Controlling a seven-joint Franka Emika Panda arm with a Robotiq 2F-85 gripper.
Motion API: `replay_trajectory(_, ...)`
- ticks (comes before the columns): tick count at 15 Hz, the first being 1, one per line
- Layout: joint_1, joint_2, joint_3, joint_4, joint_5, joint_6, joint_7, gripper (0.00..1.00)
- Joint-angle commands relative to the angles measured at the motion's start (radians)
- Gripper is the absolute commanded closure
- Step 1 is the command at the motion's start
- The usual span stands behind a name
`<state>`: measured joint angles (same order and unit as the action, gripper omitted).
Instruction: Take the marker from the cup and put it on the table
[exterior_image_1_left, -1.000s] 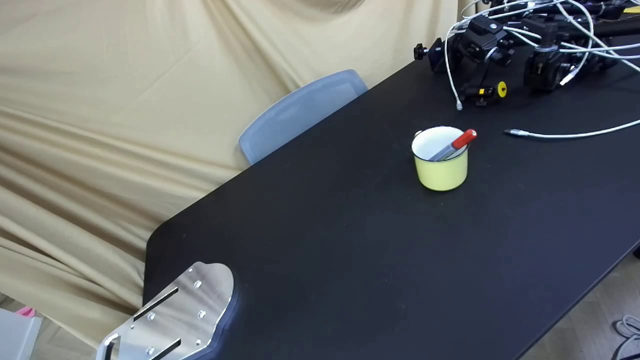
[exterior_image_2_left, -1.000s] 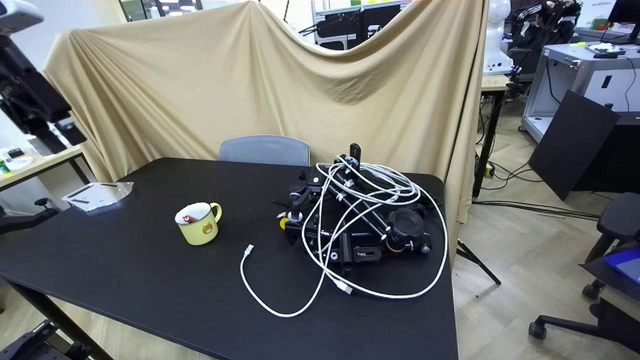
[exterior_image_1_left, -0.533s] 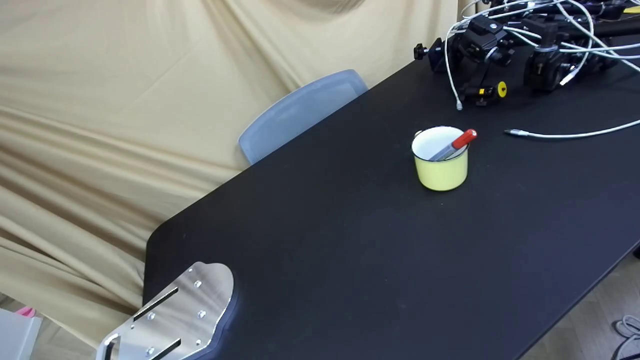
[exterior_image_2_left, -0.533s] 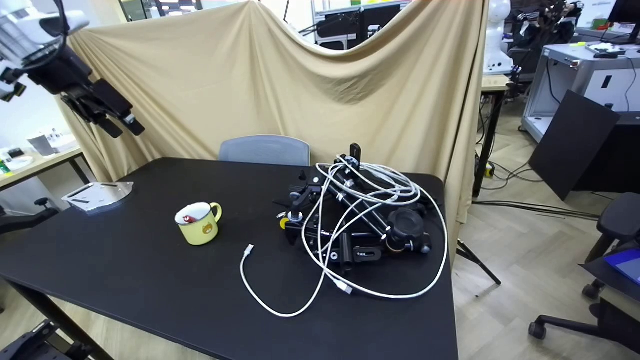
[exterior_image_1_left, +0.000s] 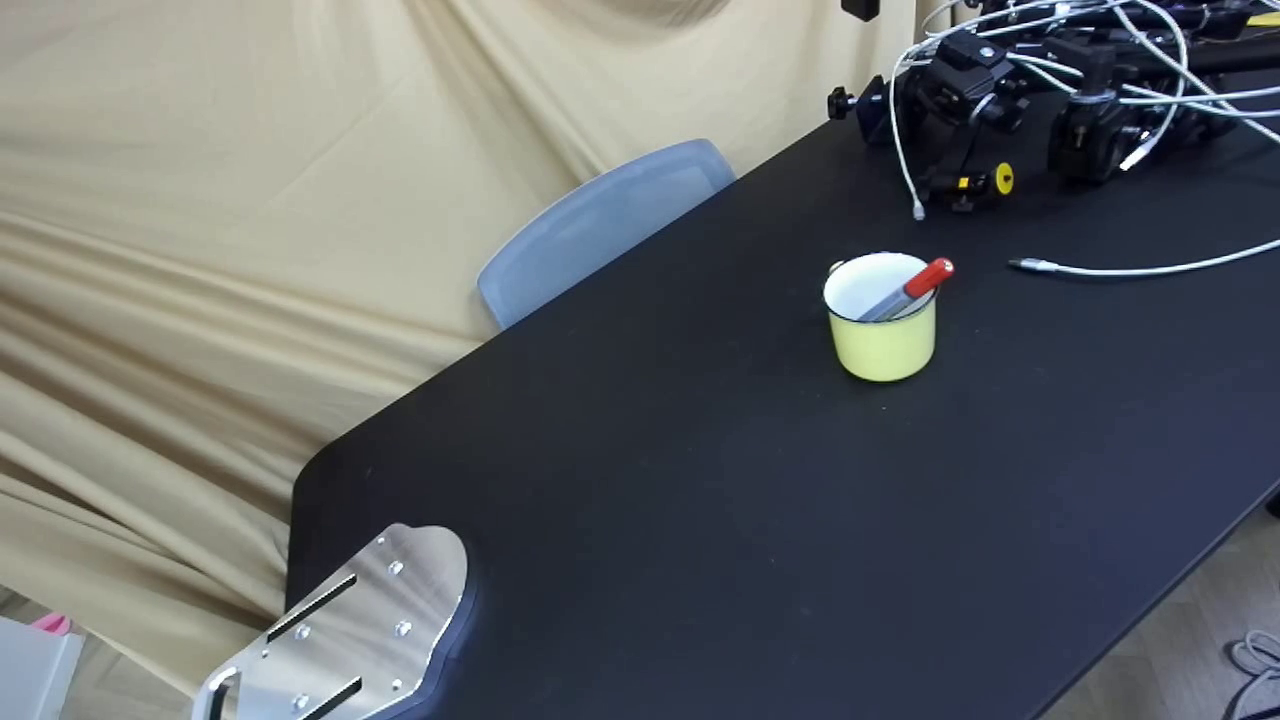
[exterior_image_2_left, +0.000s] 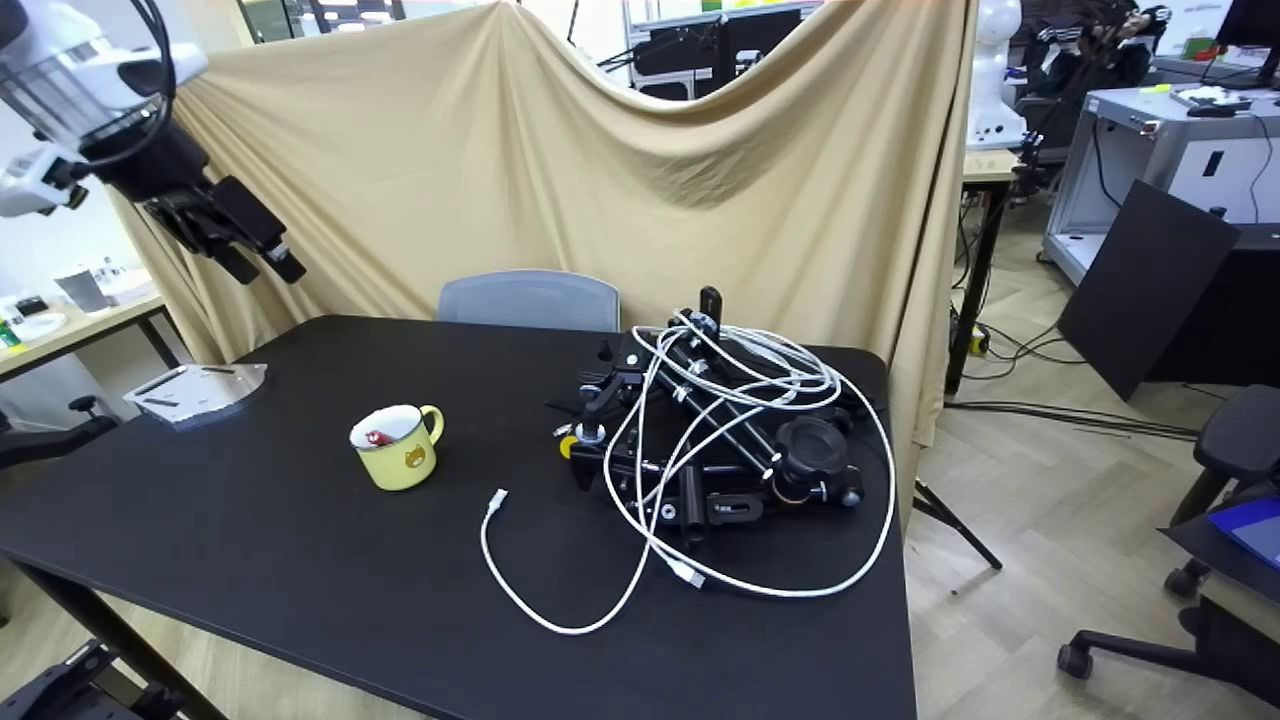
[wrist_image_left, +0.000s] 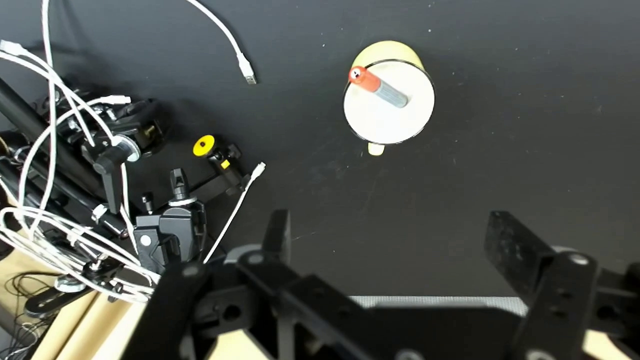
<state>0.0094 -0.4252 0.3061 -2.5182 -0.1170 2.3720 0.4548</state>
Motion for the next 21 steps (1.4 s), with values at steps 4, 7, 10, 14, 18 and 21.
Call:
replay_trajectory(4,0.04,0.147,-0.108,0.005,0.067,0.174,-0.163,0.0)
replay_trajectory(7,0.089,0.227,-0.179,0.015,0.19,0.212,-0.369,0.0)
replay_trajectory(10,0.113,0.287,-0.216,0.025,0.286,0.193,-0.517,0.0)
replay_trajectory(14,0.1,0.346,-0.224,0.031,0.294,0.173,-0.572,0.0)
replay_trajectory(18,0.086,0.401,-0.22,0.032,0.239,0.176,-0.53,0.0)
replay_trajectory(21,0.082,0.443,-0.218,0.038,0.191,0.174,-0.506,0.0)
